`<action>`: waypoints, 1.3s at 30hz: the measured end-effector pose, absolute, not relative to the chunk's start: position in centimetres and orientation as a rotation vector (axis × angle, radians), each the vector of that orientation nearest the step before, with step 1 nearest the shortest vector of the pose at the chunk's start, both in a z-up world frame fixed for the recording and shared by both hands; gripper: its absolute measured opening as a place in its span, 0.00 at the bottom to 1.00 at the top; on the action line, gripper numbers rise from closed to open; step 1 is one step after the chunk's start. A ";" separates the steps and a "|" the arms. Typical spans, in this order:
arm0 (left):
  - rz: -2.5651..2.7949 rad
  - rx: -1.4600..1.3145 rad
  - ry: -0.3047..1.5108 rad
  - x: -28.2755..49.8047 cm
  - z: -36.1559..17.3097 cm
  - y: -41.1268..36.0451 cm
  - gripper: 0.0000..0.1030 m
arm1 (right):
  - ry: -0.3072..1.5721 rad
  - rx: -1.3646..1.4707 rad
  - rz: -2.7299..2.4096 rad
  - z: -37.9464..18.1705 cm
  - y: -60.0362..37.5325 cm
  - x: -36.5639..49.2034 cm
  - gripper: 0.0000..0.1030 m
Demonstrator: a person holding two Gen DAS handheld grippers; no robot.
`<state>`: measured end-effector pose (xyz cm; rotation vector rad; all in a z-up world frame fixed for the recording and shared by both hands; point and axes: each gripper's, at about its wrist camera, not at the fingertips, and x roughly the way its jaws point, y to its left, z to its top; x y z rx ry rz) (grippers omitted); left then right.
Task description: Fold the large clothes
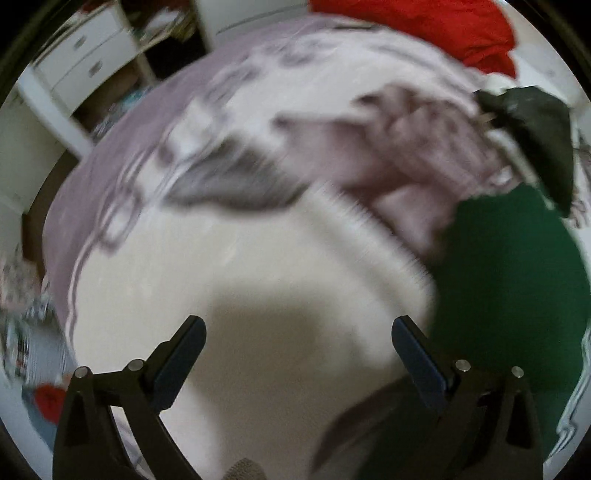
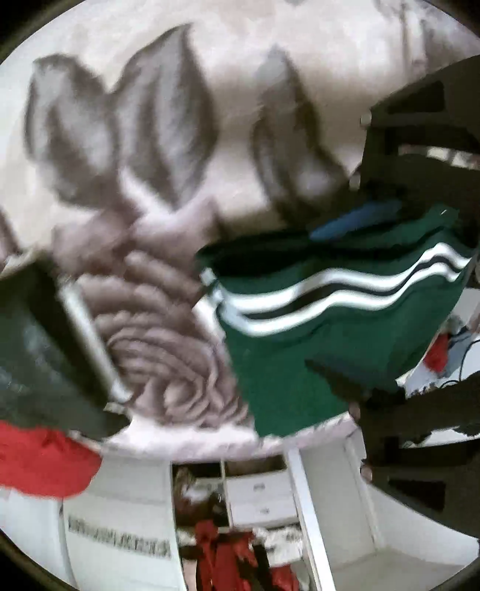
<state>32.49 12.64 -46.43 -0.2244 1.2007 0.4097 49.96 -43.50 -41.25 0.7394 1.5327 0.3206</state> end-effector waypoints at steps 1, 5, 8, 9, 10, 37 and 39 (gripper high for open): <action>0.385 -0.208 1.187 33.7 -46.1 11.8 1.00 | 1.546 0.736 0.332 -42.2 -43.4 50.8 0.69; 0.317 -0.158 1.160 37.0 -45.2 8.9 1.00 | 1.625 0.799 0.353 -46.3 -40.8 52.6 0.41; 0.263 -0.112 1.155 38.3 -45.4 7.0 1.00 | 1.412 0.592 0.363 -40.3 -38.7 52.9 0.02; 0.251 -0.093 1.163 38.4 -46.0 6.5 1.00 | 1.363 0.567 0.354 -38.9 -38.2 53.1 0.02; 0.244 -0.086 1.162 38.6 -46.4 6.1 1.00 | 1.335 0.571 0.332 -38.0 -38.8 53.3 0.02; 0.243 -0.142 1.226 33.9 -46.6 4.4 1.00 | 1.436 0.583 0.078 -34.7 -46.4 37.8 0.00; 0.245 -0.140 1.234 34.0 -47.0 4.2 1.00 | 1.480 0.669 0.147 -35.8 -47.1 37.6 0.01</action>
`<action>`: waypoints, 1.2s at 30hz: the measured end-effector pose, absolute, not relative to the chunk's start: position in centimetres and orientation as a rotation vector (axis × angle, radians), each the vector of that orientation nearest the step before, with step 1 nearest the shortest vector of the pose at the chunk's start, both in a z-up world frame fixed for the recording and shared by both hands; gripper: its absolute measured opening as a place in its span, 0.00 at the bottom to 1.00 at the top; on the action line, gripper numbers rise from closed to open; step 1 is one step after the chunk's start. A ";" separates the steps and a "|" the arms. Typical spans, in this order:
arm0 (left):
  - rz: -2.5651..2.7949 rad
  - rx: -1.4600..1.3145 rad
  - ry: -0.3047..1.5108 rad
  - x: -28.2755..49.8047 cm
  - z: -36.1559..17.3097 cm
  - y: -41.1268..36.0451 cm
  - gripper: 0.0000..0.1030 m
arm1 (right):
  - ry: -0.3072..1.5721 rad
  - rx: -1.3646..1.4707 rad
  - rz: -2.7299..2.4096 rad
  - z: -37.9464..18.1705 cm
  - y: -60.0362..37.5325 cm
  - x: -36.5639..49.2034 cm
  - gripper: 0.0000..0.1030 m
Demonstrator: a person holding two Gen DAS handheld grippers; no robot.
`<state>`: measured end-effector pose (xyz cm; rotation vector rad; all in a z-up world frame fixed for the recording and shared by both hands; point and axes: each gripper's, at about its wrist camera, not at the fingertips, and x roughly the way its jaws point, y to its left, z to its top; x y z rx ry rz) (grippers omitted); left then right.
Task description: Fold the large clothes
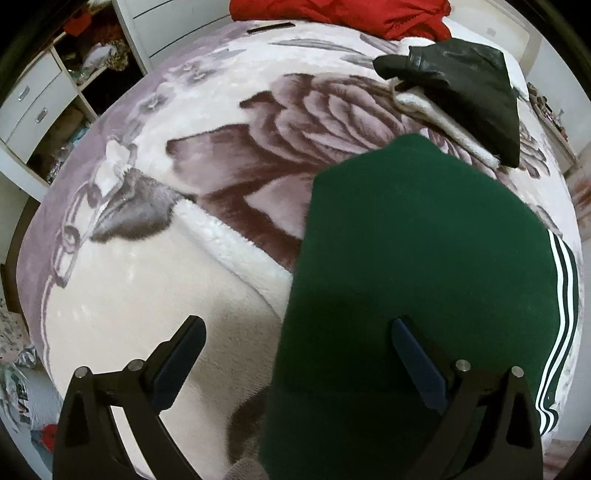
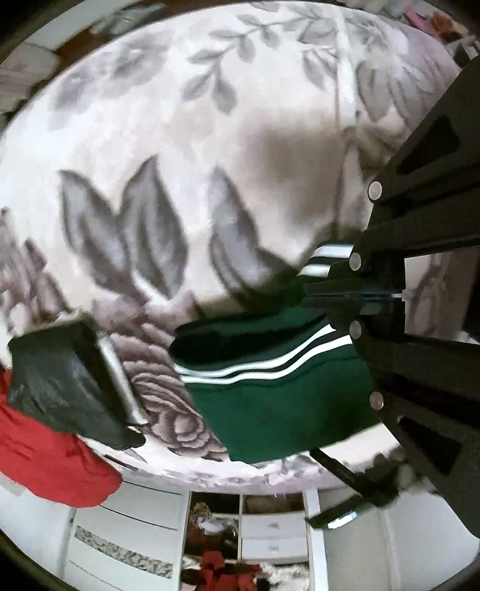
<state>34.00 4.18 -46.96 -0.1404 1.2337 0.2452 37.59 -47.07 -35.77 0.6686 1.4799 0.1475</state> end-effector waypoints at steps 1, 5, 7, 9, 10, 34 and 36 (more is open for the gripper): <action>0.246 -0.138 1.230 33.9 -46.9 4.1 1.00 | 1.518 0.720 0.216 -36.5 -46.8 37.5 0.01; 0.247 -0.121 1.228 33.8 -46.8 3.8 1.00 | 1.663 0.775 0.358 -40.8 -43.0 37.2 0.07; 0.243 -0.117 1.235 33.8 -46.9 3.8 1.00 | 1.728 0.763 0.359 -42.8 -41.6 36.8 0.43; 0.240 -0.117 1.235 33.8 -46.9 3.7 1.00 | 1.741 0.787 0.360 -44.2 -40.9 36.4 0.46; 0.237 -0.115 1.236 33.8 -46.9 3.7 1.00 | 1.737 0.785 0.353 -44.5 -40.9 36.3 0.46; 0.199 -0.089 1.232 33.3 -46.4 2.7 1.00 | 1.513 0.746 0.213 -38.7 -39.0 34.4 0.12; 0.187 -0.085 1.228 33.5 -46.4 2.4 1.00 | 1.464 0.724 0.161 -36.9 -39.7 34.4 0.11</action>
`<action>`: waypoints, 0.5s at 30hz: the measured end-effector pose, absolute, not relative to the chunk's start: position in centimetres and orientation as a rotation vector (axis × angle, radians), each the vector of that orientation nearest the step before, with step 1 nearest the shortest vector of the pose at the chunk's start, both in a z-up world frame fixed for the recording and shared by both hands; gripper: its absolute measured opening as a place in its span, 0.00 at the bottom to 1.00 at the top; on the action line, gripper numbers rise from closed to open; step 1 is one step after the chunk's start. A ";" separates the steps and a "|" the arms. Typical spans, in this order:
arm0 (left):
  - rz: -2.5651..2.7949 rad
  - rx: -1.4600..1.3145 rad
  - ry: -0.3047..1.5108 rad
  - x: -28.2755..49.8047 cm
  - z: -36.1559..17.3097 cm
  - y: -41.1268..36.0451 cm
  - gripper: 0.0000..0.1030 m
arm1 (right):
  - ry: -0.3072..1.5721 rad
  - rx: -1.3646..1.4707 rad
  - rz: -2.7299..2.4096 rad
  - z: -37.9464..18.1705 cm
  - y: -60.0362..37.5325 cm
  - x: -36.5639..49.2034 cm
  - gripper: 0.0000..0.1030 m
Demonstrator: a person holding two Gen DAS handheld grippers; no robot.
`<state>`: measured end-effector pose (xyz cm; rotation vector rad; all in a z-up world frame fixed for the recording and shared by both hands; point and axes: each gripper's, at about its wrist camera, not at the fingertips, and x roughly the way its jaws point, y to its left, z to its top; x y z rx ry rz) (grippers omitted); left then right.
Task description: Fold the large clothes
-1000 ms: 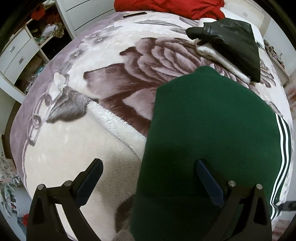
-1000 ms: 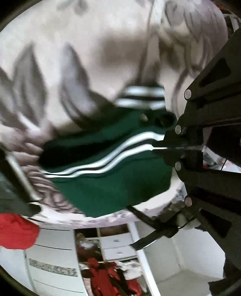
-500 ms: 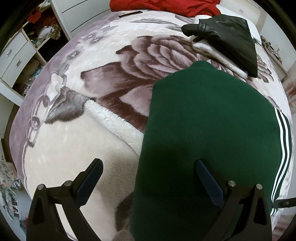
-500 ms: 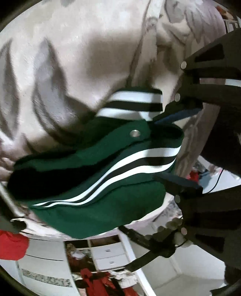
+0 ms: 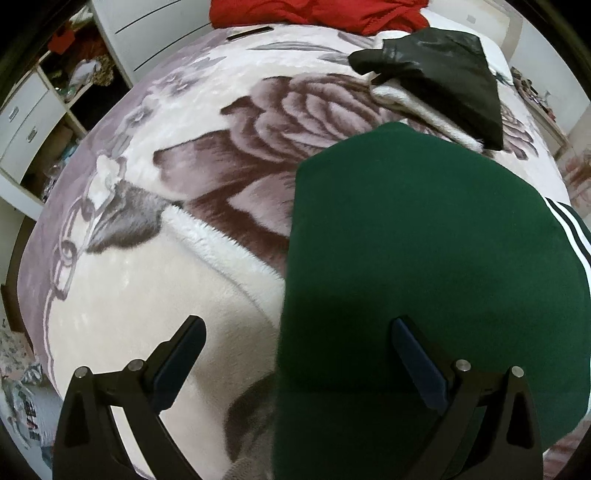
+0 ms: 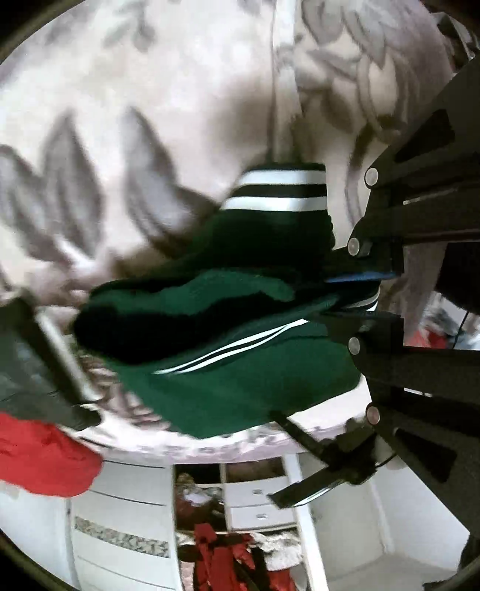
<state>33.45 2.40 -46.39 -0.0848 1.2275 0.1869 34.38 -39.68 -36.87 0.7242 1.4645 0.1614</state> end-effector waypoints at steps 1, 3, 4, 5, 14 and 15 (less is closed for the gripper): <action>0.179 -0.087 1.228 33.6 -46.5 2.3 1.00 | 1.444 0.683 0.129 -36.3 -40.2 34.4 0.10; 0.165 -0.090 1.235 33.8 -47.0 1.9 1.00 | 1.467 0.645 0.061 -37.8 -41.5 34.5 0.05; 0.164 -0.082 1.237 33.8 -47.4 1.8 1.00 | 1.499 0.650 0.036 -39.1 -41.8 34.5 0.05; 0.162 -0.073 1.239 33.9 -47.7 1.6 1.00 | 1.536 0.661 0.017 -41.0 -42.1 34.8 0.05; 0.213 -0.090 1.216 32.9 -47.0 3.2 1.00 | 1.792 0.685 0.093 -46.7 -41.7 38.2 0.26; 0.267 -0.088 1.210 32.9 -46.6 4.0 1.00 | 1.782 0.672 0.085 -44.9 -42.3 38.8 0.36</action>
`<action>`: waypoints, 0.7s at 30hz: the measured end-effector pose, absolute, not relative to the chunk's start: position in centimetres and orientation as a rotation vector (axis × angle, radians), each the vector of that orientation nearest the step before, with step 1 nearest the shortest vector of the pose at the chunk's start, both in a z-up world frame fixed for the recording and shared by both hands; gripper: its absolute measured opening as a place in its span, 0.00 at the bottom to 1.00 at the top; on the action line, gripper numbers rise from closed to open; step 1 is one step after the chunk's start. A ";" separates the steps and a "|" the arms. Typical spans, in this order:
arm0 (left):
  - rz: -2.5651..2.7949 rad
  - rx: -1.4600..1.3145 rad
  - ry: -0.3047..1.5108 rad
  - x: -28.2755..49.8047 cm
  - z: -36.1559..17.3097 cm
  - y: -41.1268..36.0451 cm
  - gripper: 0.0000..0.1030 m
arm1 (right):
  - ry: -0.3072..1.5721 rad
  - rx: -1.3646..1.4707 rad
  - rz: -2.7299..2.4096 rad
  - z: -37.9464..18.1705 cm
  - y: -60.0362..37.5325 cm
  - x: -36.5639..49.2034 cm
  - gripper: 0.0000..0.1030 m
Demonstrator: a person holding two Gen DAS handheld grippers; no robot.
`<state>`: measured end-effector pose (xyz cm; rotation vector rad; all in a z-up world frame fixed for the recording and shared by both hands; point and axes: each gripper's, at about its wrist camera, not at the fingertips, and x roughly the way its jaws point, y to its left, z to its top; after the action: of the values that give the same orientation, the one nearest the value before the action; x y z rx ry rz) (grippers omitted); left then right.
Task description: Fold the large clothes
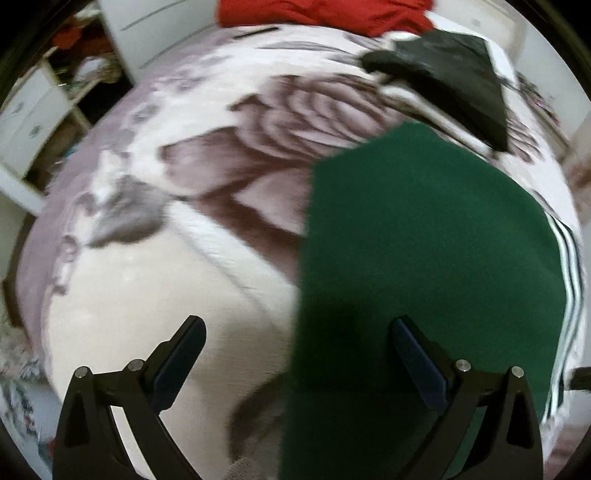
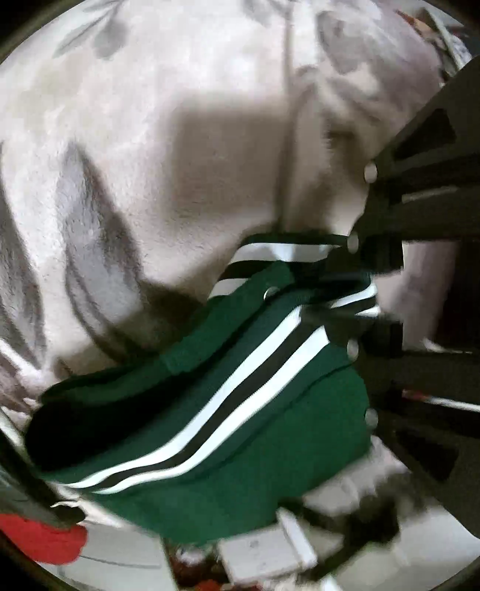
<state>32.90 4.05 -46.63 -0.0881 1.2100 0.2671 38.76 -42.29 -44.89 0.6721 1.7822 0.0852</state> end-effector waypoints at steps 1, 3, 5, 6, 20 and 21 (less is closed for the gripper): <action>0.292 -0.098 1.210 33.0 -46.6 4.8 1.00 | 1.765 0.617 0.086 -42.8 -42.4 39.7 0.44; 0.322 -0.146 1.234 33.5 -46.8 6.5 1.00 | 1.739 0.503 0.127 -39.0 -41.2 42.1 0.53; 0.316 -0.251 1.296 34.6 -47.7 8.6 1.00 | 1.713 0.398 0.221 -36.0 -38.0 45.3 0.63; 0.298 -0.302 1.331 35.4 -48.3 9.2 1.00 | 1.704 0.331 0.292 -34.9 -35.5 47.0 0.69; 0.067 -0.335 1.501 45.4 -53.3 12.8 1.00 | 1.683 -0.348 0.844 -41.7 -7.3 58.3 0.72; 0.057 -0.331 1.510 45.6 -53.7 12.6 1.00 | 1.699 -0.362 0.859 -42.4 -6.6 58.2 0.72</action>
<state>45.59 12.65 -53.73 -0.3313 1.5103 0.0566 58.20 -6.62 -42.36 -0.3623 1.6985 0.8591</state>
